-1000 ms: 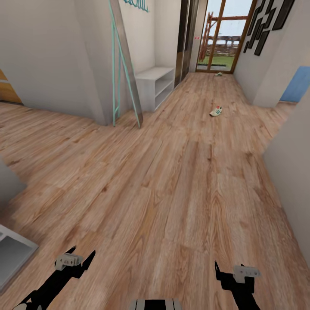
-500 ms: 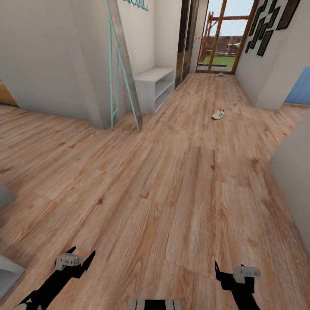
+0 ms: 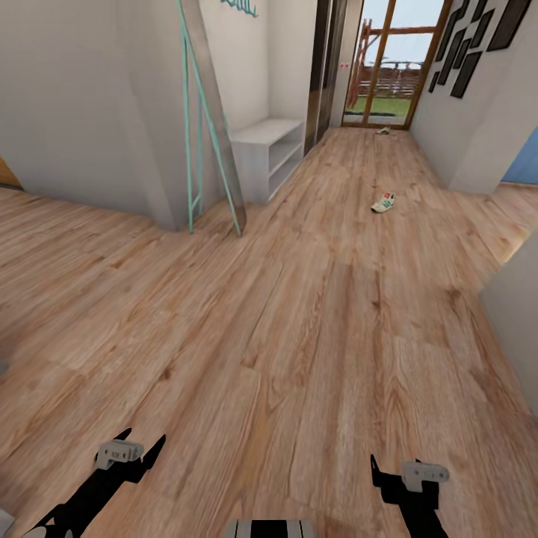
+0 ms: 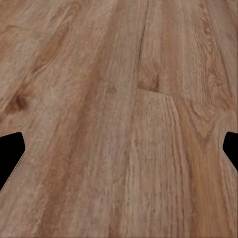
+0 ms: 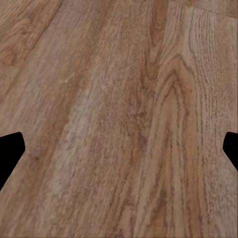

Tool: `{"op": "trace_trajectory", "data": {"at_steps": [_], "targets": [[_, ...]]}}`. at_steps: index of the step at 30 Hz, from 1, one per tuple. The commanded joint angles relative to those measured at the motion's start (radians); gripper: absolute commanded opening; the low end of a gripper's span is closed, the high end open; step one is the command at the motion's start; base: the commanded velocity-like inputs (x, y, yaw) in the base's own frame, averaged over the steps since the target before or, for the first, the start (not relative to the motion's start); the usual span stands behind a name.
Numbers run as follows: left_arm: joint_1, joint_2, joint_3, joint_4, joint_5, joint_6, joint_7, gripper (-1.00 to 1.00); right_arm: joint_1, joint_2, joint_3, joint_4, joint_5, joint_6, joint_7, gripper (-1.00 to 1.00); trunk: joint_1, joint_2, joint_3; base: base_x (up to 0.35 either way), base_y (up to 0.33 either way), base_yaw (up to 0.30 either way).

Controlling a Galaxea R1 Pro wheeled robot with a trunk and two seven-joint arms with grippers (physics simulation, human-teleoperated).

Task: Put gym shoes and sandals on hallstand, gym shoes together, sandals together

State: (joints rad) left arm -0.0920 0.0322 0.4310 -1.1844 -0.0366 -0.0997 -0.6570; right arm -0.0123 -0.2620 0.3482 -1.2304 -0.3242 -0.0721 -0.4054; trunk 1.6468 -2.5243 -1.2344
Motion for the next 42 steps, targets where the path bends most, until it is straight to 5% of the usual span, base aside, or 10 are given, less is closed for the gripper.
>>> {"op": "trace_trajectory", "data": {"at_steps": [1,42], "targets": [[0.000,0.000,0.000,0.000,0.000,0.000,0.000,1.00,0.000,0.000,0.000,0.000,0.000,0.000,0.000,1.00,0.000,0.000,0.000,0.324,0.000,-0.008],[0.000,0.000,0.000,0.000,0.001,0.000,0.000,1.00,0.000,0.007,0.000,0.000,0.001,-0.001,-0.001,1.00,0.000,0.000,0.012,0.324,0.000,-0.192]]}}
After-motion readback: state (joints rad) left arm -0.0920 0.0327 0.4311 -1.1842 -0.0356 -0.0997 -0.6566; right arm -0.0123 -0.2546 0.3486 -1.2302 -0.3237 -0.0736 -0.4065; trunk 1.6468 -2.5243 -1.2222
